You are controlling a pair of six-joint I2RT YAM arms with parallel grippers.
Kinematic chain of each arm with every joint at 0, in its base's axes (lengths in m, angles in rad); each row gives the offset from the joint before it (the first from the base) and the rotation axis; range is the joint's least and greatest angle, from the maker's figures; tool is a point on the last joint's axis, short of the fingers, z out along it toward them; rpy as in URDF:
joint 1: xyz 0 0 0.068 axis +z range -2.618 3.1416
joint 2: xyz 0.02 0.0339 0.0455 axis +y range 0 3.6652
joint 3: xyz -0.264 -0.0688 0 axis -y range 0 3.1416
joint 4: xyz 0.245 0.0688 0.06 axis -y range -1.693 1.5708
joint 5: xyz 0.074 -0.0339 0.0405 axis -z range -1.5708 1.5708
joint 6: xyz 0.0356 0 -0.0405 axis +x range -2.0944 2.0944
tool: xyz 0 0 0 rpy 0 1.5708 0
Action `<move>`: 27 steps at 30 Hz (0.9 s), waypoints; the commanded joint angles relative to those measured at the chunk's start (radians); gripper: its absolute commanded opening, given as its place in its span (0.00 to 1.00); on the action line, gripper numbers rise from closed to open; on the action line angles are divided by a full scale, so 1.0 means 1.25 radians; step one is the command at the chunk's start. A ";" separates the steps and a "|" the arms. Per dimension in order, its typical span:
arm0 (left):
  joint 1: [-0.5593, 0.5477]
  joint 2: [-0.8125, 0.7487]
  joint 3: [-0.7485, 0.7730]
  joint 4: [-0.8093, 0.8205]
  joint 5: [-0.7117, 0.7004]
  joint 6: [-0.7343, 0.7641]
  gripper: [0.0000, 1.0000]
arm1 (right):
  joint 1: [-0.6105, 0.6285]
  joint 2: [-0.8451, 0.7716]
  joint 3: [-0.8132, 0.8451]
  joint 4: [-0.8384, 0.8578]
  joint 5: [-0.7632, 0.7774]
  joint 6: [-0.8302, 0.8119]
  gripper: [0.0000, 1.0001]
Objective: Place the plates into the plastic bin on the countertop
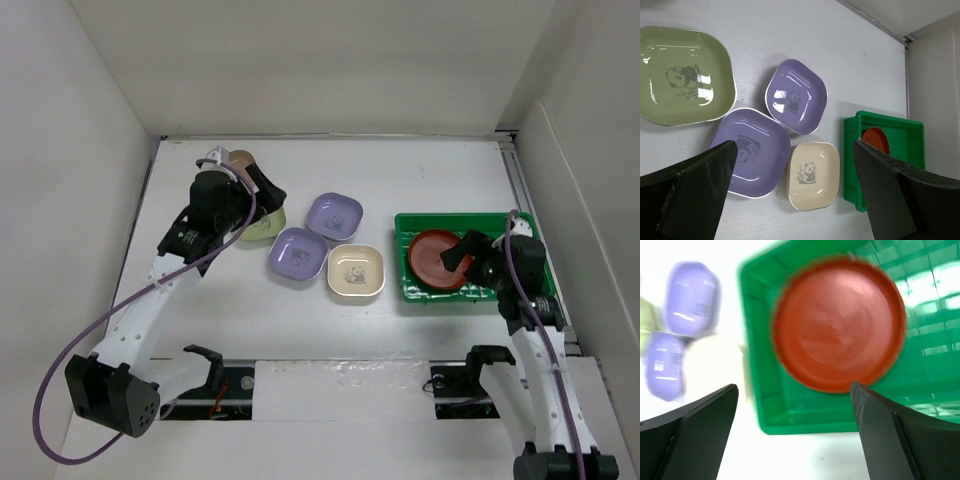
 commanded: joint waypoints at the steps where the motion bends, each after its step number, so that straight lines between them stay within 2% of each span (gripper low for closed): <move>1: -0.001 -0.018 -0.037 0.024 -0.035 -0.012 1.00 | -0.002 -0.066 0.095 0.041 -0.058 -0.034 1.00; 3: -0.001 -0.018 -0.052 0.017 -0.068 -0.029 1.00 | 0.036 -0.055 0.152 -0.003 0.008 -0.058 1.00; 6: -0.001 -0.028 -0.087 0.008 -0.110 -0.058 1.00 | 0.076 0.034 0.262 -0.028 0.052 -0.120 1.00; 9: -0.001 -0.049 -0.152 0.039 -0.118 -0.068 1.00 | 0.170 0.143 0.360 -0.043 0.088 -0.147 1.00; 10: -0.001 -0.049 -0.165 0.046 -0.118 -0.068 1.00 | 0.242 0.169 0.387 -0.052 0.152 -0.155 1.00; 13: -0.001 -0.022 -0.200 0.073 -0.118 -0.061 1.00 | 0.351 0.275 0.505 -0.052 0.247 -0.174 1.00; 17: -0.001 0.035 -0.222 0.112 -0.100 -0.046 1.00 | 0.537 0.423 0.707 -0.094 0.317 -0.234 1.00; 19: -0.001 0.069 -0.237 0.129 -0.091 -0.046 1.00 | 0.582 0.491 0.754 -0.105 0.327 -0.274 1.00; 21: -0.001 0.086 -0.246 0.129 -0.091 -0.053 1.00 | 0.605 0.518 0.767 -0.068 0.310 -0.287 1.00; 24: -0.001 0.086 -0.256 0.129 -0.112 -0.062 1.00 | 0.596 0.560 0.705 -0.006 0.259 -0.288 1.00; 27: -0.001 0.055 -0.274 0.122 -0.154 -0.093 1.00 | 0.565 0.616 0.632 0.040 0.259 -0.258 0.94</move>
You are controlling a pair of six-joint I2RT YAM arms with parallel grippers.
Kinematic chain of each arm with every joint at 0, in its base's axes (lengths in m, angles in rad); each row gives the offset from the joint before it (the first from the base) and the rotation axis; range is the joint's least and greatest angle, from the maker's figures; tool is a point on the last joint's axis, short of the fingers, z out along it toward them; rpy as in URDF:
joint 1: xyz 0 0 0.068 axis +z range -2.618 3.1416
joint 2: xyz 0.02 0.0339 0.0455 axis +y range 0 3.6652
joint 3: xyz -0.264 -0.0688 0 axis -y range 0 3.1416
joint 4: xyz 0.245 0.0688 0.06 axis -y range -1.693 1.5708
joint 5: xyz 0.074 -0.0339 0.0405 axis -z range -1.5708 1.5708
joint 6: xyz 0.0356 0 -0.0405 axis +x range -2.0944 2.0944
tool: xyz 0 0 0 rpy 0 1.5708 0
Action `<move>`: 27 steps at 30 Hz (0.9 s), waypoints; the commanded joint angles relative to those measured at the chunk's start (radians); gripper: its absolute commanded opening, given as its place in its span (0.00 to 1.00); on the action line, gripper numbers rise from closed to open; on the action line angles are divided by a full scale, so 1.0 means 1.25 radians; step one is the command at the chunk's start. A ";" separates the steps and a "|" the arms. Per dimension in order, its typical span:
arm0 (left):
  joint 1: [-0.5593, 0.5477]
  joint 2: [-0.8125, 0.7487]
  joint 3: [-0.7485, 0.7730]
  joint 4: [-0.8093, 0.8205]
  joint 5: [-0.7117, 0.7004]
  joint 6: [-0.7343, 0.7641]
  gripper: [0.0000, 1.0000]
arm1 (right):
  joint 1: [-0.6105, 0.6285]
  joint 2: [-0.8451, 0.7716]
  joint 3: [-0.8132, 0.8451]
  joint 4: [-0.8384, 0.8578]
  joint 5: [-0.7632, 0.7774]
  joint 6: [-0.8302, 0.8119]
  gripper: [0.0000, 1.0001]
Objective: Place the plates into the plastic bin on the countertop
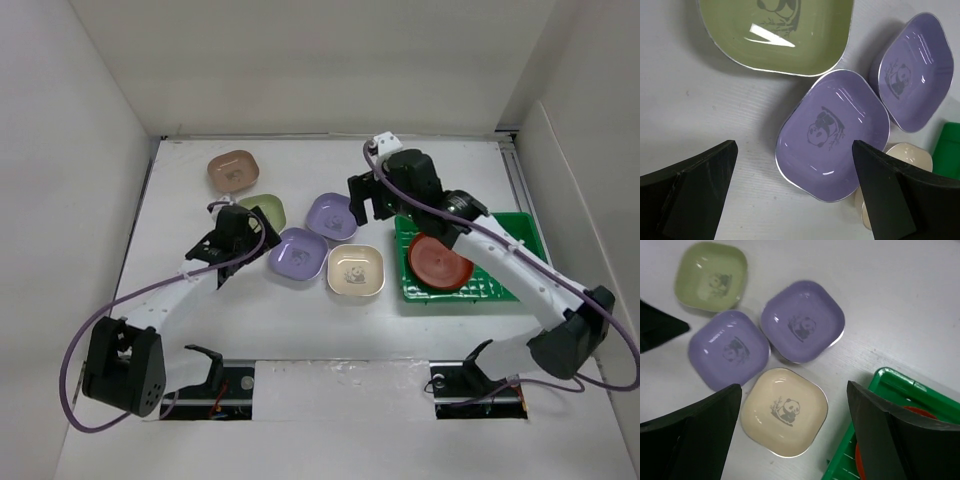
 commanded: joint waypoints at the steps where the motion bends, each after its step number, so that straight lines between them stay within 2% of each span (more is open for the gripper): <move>1: -0.001 -0.056 -0.020 0.008 -0.052 -0.039 1.00 | -0.038 0.058 -0.071 0.075 -0.009 0.010 0.91; 7: -0.001 -0.160 -0.063 -0.023 -0.062 -0.062 1.00 | -0.064 0.187 -0.098 0.155 -0.032 0.030 0.82; 14: -0.001 -0.228 -0.081 -0.081 -0.069 -0.028 1.00 | -0.106 0.360 0.033 0.183 -0.014 0.082 0.77; 18: -0.001 -0.244 -0.081 -0.091 -0.043 -0.028 1.00 | -0.120 0.480 0.170 0.116 0.014 0.082 0.74; 22: -0.001 -0.260 -0.071 -0.106 -0.036 -0.028 1.00 | -0.135 0.572 0.243 0.083 0.014 0.082 0.63; 27: -0.001 -0.260 -0.056 -0.126 -0.036 -0.021 1.00 | -0.160 0.619 0.253 0.074 -0.011 0.082 0.61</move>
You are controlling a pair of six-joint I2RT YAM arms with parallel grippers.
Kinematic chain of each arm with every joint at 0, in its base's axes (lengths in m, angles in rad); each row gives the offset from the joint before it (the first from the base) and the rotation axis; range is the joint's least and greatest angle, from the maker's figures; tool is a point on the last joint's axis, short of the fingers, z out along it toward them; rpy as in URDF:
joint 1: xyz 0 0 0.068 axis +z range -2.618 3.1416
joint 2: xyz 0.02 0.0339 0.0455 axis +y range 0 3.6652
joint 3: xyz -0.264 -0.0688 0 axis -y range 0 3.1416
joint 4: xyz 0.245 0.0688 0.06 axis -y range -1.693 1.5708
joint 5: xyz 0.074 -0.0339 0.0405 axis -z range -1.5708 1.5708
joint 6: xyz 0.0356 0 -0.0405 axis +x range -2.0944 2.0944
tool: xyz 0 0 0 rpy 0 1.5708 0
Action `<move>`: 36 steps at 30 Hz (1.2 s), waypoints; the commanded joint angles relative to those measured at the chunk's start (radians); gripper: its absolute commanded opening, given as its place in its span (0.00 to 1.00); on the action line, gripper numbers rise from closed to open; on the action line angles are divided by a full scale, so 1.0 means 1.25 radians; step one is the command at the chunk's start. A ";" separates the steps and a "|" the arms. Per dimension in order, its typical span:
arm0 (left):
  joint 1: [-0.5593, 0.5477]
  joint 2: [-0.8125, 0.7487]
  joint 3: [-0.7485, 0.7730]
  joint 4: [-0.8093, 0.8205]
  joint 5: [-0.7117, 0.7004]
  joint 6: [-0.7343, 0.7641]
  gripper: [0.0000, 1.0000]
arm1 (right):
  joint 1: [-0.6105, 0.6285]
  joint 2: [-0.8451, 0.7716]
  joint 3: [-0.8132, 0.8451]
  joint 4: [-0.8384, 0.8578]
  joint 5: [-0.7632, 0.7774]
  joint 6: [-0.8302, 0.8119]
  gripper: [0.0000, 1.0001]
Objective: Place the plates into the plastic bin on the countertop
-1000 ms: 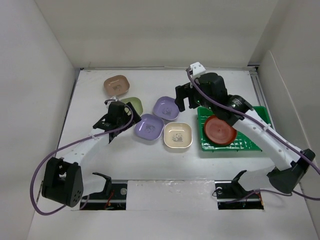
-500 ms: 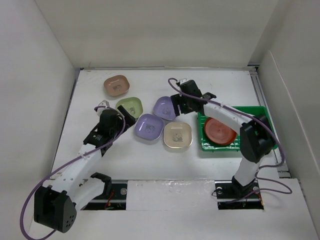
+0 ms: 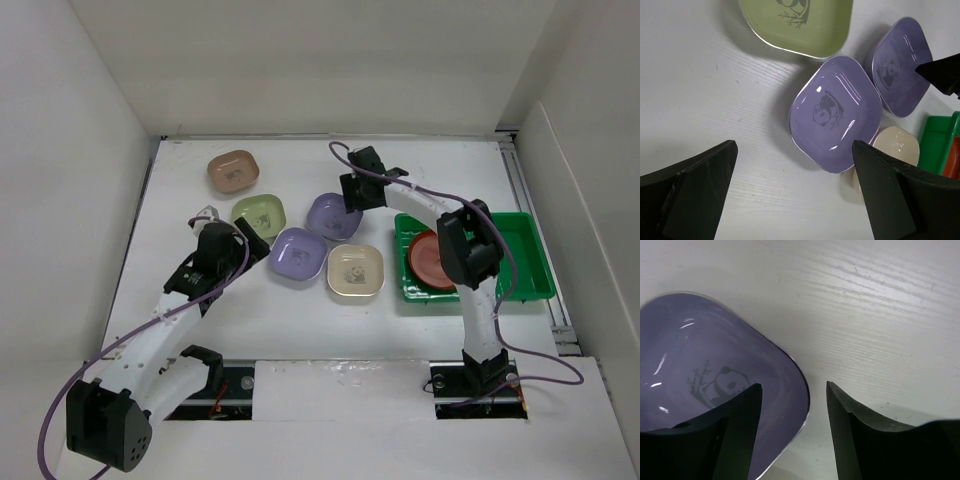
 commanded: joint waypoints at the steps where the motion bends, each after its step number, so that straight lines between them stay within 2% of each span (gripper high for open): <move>1: -0.001 -0.014 0.025 -0.013 0.005 0.015 1.00 | -0.024 0.010 0.037 -0.013 -0.015 0.007 0.59; 4: -0.001 -0.014 0.025 -0.013 0.005 0.015 1.00 | -0.032 0.027 0.037 -0.013 -0.025 0.007 0.57; 5: -0.001 -0.014 0.025 -0.013 0.005 0.015 1.00 | -0.032 0.036 0.055 -0.013 -0.025 -0.001 0.52; 6: -0.001 -0.007 0.025 -0.013 0.005 0.015 1.00 | -0.032 0.057 0.065 -0.020 -0.035 -0.001 0.42; 7: -0.001 -0.006 0.025 -0.006 0.005 0.015 1.00 | -0.039 0.068 0.089 -0.029 -0.035 -0.001 0.26; 8: -0.001 -0.006 0.025 -0.006 0.005 0.015 1.00 | -0.039 0.076 0.089 -0.029 -0.035 -0.001 0.26; 9: -0.001 0.001 0.025 -0.006 0.005 0.015 1.00 | -0.048 0.085 0.106 -0.040 -0.035 -0.001 0.18; 10: -0.001 0.001 0.025 -0.006 0.005 0.015 1.00 | -0.048 0.095 0.114 -0.040 -0.035 -0.001 0.18; 12: -0.001 0.001 0.025 -0.006 0.005 0.015 1.00 | -0.057 0.103 0.138 -0.040 -0.035 -0.001 0.11; 13: -0.001 0.001 0.025 0.002 0.005 0.015 1.00 | -0.067 0.111 0.149 -0.040 -0.035 -0.001 0.01; 18: -0.001 0.008 0.025 0.002 0.005 0.015 1.00 | -0.097 0.100 0.201 -0.068 -0.016 -0.001 0.00; 21: -0.001 0.008 0.025 0.002 0.005 0.015 1.00 | -0.104 0.008 0.150 -0.049 -0.016 0.014 0.00; 22: -0.001 0.000 0.025 0.002 0.005 0.015 1.00 | -0.114 -0.026 0.090 -0.019 -0.016 0.014 0.00; 25: -0.001 -0.009 0.025 0.002 0.005 0.015 1.00 | -0.141 -0.154 0.017 -0.019 -0.030 0.030 0.00; 30: -0.001 -0.009 0.025 0.002 0.005 0.022 1.00 | -0.216 -0.424 -0.258 0.061 -0.046 0.054 0.00; 33: -0.001 -0.009 0.018 0.009 0.014 0.022 1.00 | -0.288 -0.521 -0.374 0.088 -0.105 0.054 0.00; 36: -0.001 -0.009 0.018 0.019 0.033 0.022 1.00 | -0.329 -0.623 -0.430 0.080 -0.114 0.054 0.00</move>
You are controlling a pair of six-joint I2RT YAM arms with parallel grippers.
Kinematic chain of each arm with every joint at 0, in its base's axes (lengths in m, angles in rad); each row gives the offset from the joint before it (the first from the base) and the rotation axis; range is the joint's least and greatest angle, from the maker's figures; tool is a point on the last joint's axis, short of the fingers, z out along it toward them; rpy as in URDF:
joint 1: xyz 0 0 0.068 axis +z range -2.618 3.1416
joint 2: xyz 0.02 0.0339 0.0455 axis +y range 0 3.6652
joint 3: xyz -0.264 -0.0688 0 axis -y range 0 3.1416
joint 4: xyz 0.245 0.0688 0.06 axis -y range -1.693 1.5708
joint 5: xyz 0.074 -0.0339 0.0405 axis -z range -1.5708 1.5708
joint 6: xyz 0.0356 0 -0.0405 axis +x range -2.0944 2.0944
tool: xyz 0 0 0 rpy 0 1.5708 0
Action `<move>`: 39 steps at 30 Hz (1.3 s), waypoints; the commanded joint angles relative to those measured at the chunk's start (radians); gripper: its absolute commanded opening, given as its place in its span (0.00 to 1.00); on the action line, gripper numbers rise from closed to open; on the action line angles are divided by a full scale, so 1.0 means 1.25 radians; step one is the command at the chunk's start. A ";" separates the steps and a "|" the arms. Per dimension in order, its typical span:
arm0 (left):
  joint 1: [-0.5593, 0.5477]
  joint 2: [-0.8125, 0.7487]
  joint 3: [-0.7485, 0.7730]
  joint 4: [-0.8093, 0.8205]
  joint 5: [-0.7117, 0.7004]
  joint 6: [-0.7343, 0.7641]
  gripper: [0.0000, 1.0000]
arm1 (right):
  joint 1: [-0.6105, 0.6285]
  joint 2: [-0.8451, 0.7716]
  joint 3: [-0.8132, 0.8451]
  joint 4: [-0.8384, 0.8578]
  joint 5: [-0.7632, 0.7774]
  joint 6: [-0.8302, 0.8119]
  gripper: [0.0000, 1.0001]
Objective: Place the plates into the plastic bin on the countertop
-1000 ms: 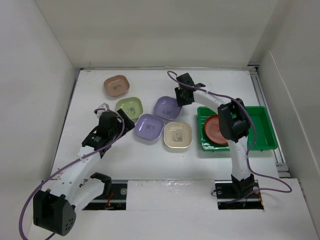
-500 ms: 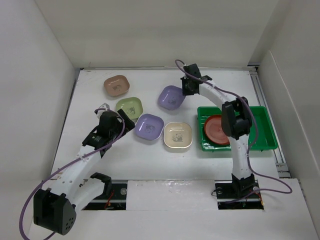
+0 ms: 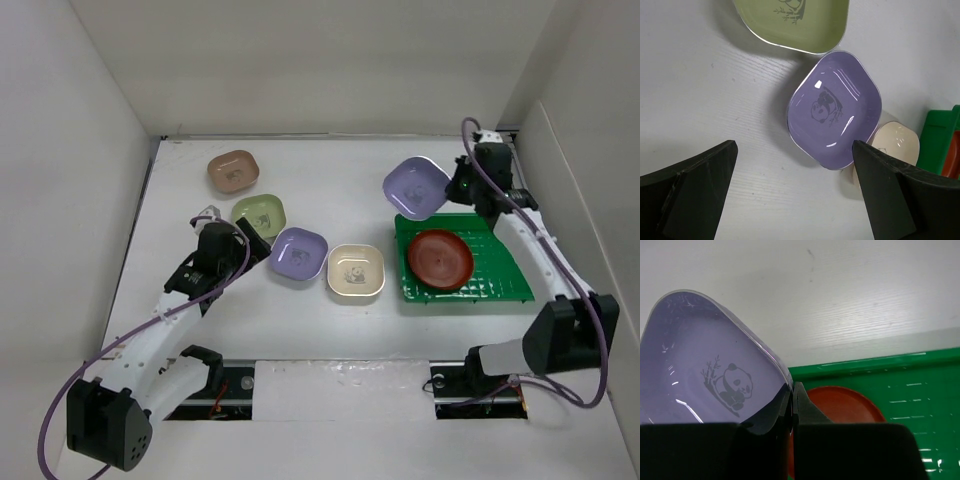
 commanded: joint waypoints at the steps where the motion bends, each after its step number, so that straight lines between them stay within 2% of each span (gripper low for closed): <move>1: -0.001 -0.014 0.018 0.021 0.018 0.019 1.00 | -0.044 -0.067 -0.086 0.033 -0.033 0.019 0.00; 4: -0.001 -0.021 0.018 0.021 0.018 0.019 1.00 | -0.077 -0.174 -0.188 0.024 0.015 0.051 0.00; 9: -0.001 -0.044 0.018 0.021 0.018 0.019 1.00 | -0.161 -0.381 -0.362 0.037 0.025 0.122 0.00; 11: -0.001 -0.044 0.018 0.021 0.018 0.019 1.00 | -0.188 -0.424 -0.423 0.046 0.024 0.131 0.00; 14: -0.001 -0.052 0.018 0.021 0.036 0.019 1.00 | -0.214 -0.444 -0.431 0.037 0.033 0.116 0.00; 17: -0.001 -0.052 0.010 0.029 0.036 0.019 1.00 | -0.214 -0.388 -0.413 0.004 -0.002 0.087 0.00; 22: -0.001 -0.052 0.010 0.037 0.043 0.019 1.00 | -0.214 -0.379 -0.442 0.032 -0.033 0.078 0.02; 24: -0.001 -0.052 0.010 0.037 0.043 0.019 1.00 | -0.214 -0.388 -0.450 0.032 -0.033 0.078 0.09; 25: -0.001 -0.052 0.010 0.037 0.043 0.019 1.00 | -0.214 -0.388 -0.450 0.032 -0.033 0.078 0.19; 26: -0.001 -0.052 0.010 0.037 0.043 0.019 1.00 | -0.214 -0.396 -0.450 0.032 -0.033 0.070 0.57; 27: -0.001 -0.052 0.010 0.037 0.043 0.019 1.00 | -0.214 -0.396 -0.450 0.032 -0.042 0.070 0.70; 28: -0.001 -0.052 0.010 0.037 0.043 0.019 1.00 | -0.214 -0.407 -0.450 0.024 -0.042 0.070 0.78; 29: -0.001 -0.052 0.010 0.037 0.043 0.019 1.00 | -0.214 -0.416 -0.441 0.024 -0.042 0.070 0.93; 31: -0.001 -0.052 0.010 0.037 0.036 0.019 1.00 | -0.197 -0.448 -0.427 0.024 -0.022 0.070 1.00; 35: -0.001 -0.052 0.010 0.030 0.027 0.019 1.00 | -0.146 -0.487 -0.370 -0.001 -0.013 0.062 1.00; 38: -0.001 -0.052 0.010 0.023 0.012 0.012 1.00 | -0.056 -0.465 -0.332 0.034 -0.068 0.010 1.00; 39: -0.001 -0.052 0.010 0.023 0.012 0.012 1.00 | 0.013 -0.447 -0.305 0.034 -0.069 0.000 1.00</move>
